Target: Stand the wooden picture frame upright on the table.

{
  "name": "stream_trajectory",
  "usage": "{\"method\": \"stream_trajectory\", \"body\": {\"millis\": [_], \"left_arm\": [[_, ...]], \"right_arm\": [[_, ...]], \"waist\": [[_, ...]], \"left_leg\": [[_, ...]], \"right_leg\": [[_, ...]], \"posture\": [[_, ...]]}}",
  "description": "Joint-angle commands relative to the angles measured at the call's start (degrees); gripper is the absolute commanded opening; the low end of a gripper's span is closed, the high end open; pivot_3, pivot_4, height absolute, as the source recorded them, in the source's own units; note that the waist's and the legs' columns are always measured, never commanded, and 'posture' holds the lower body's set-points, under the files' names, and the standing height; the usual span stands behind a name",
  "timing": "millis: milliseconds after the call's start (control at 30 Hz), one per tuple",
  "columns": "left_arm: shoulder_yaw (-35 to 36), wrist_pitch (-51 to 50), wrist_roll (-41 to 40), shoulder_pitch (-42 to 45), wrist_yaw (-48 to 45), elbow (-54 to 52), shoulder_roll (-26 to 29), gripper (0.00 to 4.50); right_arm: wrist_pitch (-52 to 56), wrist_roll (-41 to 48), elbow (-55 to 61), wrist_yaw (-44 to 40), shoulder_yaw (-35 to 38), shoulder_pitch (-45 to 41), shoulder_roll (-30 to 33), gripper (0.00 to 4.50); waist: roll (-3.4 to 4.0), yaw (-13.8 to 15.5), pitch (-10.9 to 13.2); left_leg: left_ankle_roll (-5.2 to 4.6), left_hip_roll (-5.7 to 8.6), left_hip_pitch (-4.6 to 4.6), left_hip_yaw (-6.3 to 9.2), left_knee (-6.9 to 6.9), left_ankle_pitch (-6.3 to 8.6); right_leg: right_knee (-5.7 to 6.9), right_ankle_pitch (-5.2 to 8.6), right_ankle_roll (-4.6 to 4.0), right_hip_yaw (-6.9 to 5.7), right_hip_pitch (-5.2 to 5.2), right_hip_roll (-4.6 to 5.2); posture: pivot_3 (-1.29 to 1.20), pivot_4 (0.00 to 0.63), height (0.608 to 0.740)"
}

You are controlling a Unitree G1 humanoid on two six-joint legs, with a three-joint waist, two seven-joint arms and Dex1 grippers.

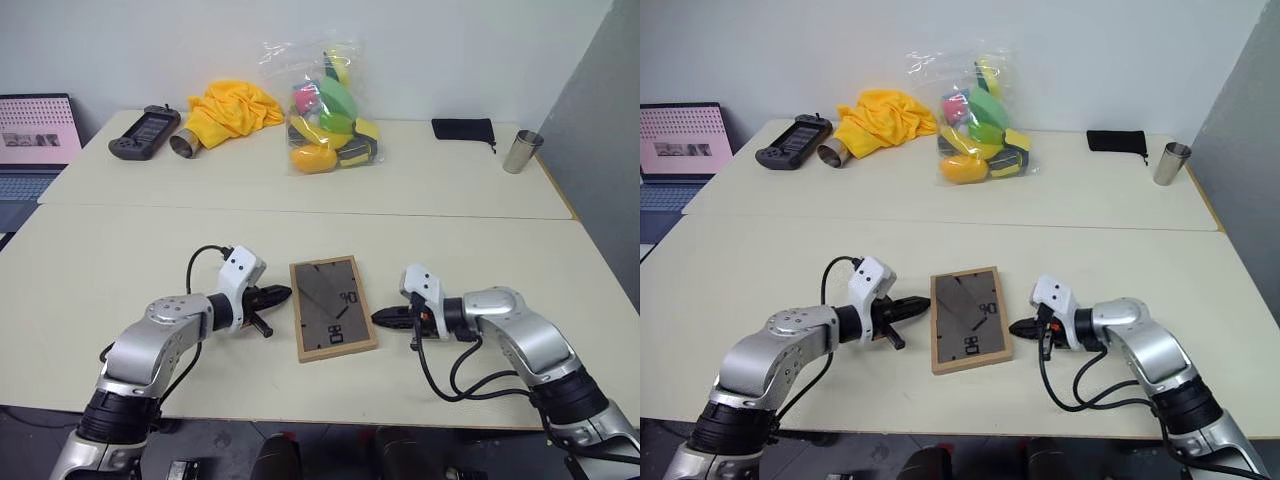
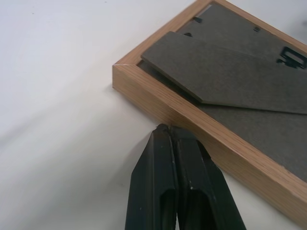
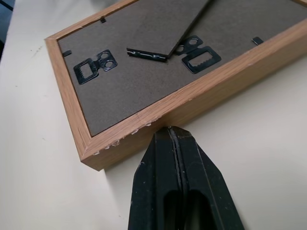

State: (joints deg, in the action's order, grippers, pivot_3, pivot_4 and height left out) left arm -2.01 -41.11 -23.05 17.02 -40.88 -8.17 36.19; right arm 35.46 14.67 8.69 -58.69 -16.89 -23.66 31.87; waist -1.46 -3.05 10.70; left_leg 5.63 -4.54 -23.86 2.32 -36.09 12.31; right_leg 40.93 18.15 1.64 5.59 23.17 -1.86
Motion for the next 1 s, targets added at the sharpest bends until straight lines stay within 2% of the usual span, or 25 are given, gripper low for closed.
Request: {"method": "stream_trajectory", "body": {"millis": [33, 400, 500, 667, 700, 800, 900, 1000], "left_arm": [[-0.21, 3.03, 1.14, 2.25, -1.27, 1.34, -0.52, 0.02], [-2.81, 7.21, 4.67, 6.59, -3.61, 8.12, -3.02, 0.02], [-2.04, 8.19, 5.67, 6.48, -4.60, 8.47, -1.08, 0.02], [4.66, 1.91, -1.31, 2.92, -10.70, 2.60, 5.44, 0.02], [6.53, -0.80, -4.12, 1.90, -13.18, 1.41, 7.59, 0.32], [11.81, -15.10, -15.40, 0.86, -21.47, 0.43, 15.03, 0.83], [12.53, -26.51, -22.10, 3.67, -22.14, 3.86, 16.10, 1.37], [12.14, -34.51, -25.05, 7.69, -21.08, 8.67, 14.89, 2.03]], "right_arm": [[0.68, 1.99, 2.27, -0.24, 0.49, -0.50, -0.92, 0.00], [0.76, 1.57, 0.12, -0.39, -0.05, -2.21, -2.49, 0.00], [0.25, 0.74, -1.20, 0.32, 0.70, -2.65, -2.10, 0.00], [-1.30, -0.24, -3.97, 1.81, 3.35, -3.41, -0.48, 0.00], [-1.52, -0.15, -4.26, 1.92, 3.91, -3.50, -0.04, 0.00], [-2.02, -0.04, -4.47, 1.88, 4.86, -3.05, 1.04, 0.00], [-2.29, 0.11, -4.43, 2.39, 4.70, -2.43, 0.83, 0.00], [-2.62, -0.05, -4.19, 2.92, 4.28, -1.91, 0.38, 0.00]], "waist": [[0.00, 0.01, 0.00], [0.00, 0.17, 0.00], [0.00, 0.09, 0.00], [0.00, -0.22, 0.00], [0.00, -0.20, 0.00], [-0.04, -0.34, 0.02], [-0.03, -0.37, 0.02], [-0.03, -0.15, 0.02]], "left_leg": [[0.00, 0.00, 0.00, 0.01, 0.00, 0.00], [0.00, 0.01, -0.01, 0.01, -0.01, 0.00], [0.00, 0.01, -0.01, 0.01, -0.01, 0.00], [0.00, -0.01, 0.00, 0.02, 0.01, 0.00], [0.00, -0.01, -0.01, 0.02, 0.01, 0.00], [0.00, 0.00, -0.01, 0.01, 0.00, 0.00], [-0.01, -0.02, -0.01, 0.03, 0.02, 0.00], [-0.01, 0.00, -0.01, 0.05, 0.00, 0.00]], "right_leg": [[0.00, 0.00, 0.00, -0.01, 0.00, 0.00], [0.00, 0.00, 0.00, -0.02, -0.01, 0.00], [0.00, 0.00, 0.00, -0.02, -0.01, 0.00], [0.01, 0.00, 0.00, -0.02, 0.00, 0.00], [0.00, 0.00, 0.00, -0.03, 0.01, 0.00], [0.01, 0.01, 0.00, -0.02, 0.01, 0.00], [0.02, 0.02, 0.02, -0.06, 0.03, -0.03], [0.02, 0.15, 0.24, -0.09, 0.00, -0.02]], "posture": [[0.00, 0.150, 0.740], [0.00, 0.150, 0.740], [0.00, 0.150, 0.740], [0.00, 0.150, 0.740], [0.00, 0.150, 0.740], [0.00, 0.150, 0.740], [0.00, 0.150, 0.740], [0.00, 0.150, 0.740]]}}
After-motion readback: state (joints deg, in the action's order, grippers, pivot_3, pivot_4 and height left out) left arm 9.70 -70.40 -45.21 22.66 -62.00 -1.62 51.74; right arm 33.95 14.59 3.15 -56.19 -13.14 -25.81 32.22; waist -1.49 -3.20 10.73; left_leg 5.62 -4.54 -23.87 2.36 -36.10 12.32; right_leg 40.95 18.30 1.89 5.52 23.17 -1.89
